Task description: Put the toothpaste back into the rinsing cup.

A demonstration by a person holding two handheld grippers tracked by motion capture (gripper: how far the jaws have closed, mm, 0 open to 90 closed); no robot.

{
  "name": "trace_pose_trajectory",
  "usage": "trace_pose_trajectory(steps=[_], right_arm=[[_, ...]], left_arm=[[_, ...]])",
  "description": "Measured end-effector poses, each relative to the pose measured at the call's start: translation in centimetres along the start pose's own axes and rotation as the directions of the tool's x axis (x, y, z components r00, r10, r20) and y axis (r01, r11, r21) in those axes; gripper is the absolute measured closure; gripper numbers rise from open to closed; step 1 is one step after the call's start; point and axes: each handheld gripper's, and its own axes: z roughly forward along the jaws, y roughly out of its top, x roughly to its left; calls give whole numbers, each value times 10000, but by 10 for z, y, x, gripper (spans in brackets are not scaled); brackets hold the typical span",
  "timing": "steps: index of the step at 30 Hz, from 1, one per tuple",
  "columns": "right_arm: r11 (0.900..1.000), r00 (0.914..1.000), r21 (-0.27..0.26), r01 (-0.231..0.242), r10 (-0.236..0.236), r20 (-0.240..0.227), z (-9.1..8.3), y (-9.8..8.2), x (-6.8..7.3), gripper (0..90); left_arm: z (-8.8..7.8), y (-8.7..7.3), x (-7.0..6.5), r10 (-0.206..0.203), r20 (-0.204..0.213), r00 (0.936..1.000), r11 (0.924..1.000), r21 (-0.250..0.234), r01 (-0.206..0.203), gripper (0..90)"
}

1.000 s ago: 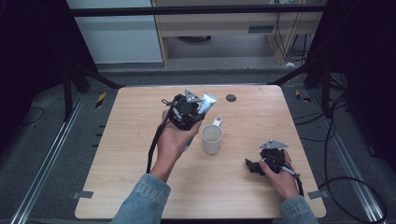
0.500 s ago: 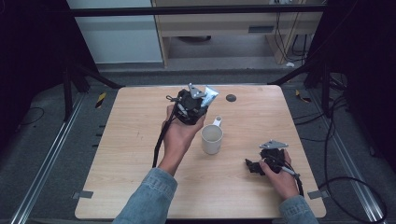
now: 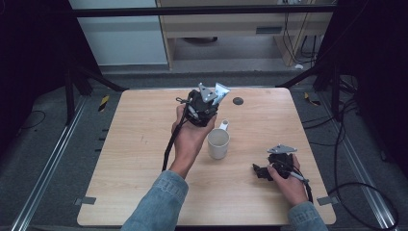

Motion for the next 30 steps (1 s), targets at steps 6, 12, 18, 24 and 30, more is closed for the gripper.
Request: trace_pose_trajectory(steps=[6,12,18,24,30], right_arm=[[10000,10000,12,-18,18,-9,0,0,0,5],[10000,10000,12,-7,7,-16,0,0,0,5],[10000,10000,11,-16,16,-21,0,0,0,5],[10000,10000,12,-13,13,-19,0,0,0,5],[10000,10000,11,-20,20,-17,0,0,0,5]], left_arm=[[1,4,-4,32,-30,10000,9995,-323,-33,779],[1,6,-10,-69,-114,9999,9960,-886,59,779],[2,8,-15,115,-139,9998,9932,-1161,-130,779],[6,7,-20,492,-139,9987,9925,-1115,-504,778],[6,8,-26,586,-62,9983,9871,-1488,-588,779]])
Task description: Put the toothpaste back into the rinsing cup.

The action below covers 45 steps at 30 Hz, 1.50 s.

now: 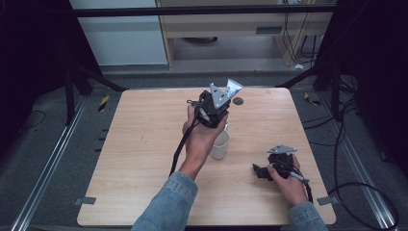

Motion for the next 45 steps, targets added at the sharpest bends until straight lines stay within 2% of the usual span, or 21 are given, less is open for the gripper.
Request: trace_pose_trajectory(steps=[3,5,8,9,18,22,25,27,33,45], right_arm=[[10000,10000,-2,3,-3,0,0,0,0,5],[10000,10000,-3,2,-2,2,0,0,0,6],[10000,10000,-3,6,-6,3,0,0,0,5],[9999,9999,36,-122,122,-56,-1,0,1,5],[9999,9999,39,-128,129,-57,-1,0,1,5],[9999,9999,24,-146,146,-60,-1,0,1,5],[9999,9999,22,-137,137,-53,-1,0,1,5],[9999,9999,24,-155,155,-66,-1,0,1,6],[9999,9999,13,-136,137,-60,-1,0,1,5],[9999,9999,17,-138,138,-57,-1,0,1,6]], left_arm=[[0,1,-1,-30,84,10000,9999,-115,31,778],[3,0,-3,18,162,9999,9999,149,-20,778],[5,-1,-4,70,233,9997,9999,110,-72,779],[5,-1,-5,152,268,9995,9999,72,-154,779],[9,-8,-12,-15,389,9992,9986,-537,36,779],[13,-14,-14,39,546,9985,9960,-896,10,778],[14,-19,-13,136,516,9986,9944,-1056,-81,778],[14,-23,-12,11,505,9987,9930,-1180,49,778],[11,-31,-14,-10,422,9991,9892,-1462,72,778],[16,-48,-21,229,448,9987,9881,-1527,-158,778]])
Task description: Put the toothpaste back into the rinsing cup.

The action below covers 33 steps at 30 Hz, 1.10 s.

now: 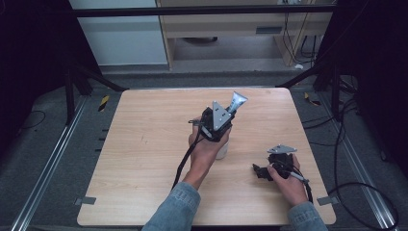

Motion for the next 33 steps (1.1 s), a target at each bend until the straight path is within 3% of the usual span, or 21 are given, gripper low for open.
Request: trace_pose_trajectory(steps=[22,33], right_arm=[[10000,10000,-6,11,-11,4,0,0,0,5],[10000,10000,-18,13,-13,-7,0,0,0,5]], left_arm=[[5,-25,1,-153,-57,9999,9996,236,154,777],[7,-34,3,-459,-170,9988,9986,272,463,777]])
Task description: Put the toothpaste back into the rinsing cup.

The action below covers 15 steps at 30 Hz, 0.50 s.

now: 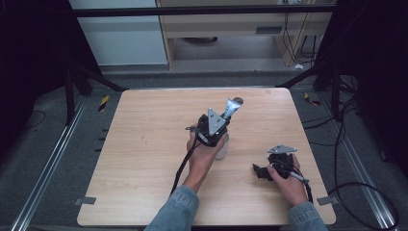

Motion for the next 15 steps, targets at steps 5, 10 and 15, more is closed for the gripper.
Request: trace_pose_trajectory(steps=[5,10,15], right_arm=[[10000,10000,0,-3,3,-1,0,0,0,6],[10000,10000,0,1,-1,0,0,0,0,6],[10000,10000,1,-3,3,1,0,0,0,6]], left_arm=[[1,-2,0,-70,-24,10000,10000,-3,70,777],[1,-3,0,-102,-34,9999,9999,13,102,777],[2,-4,0,-185,-56,9998,9998,20,185,776]])
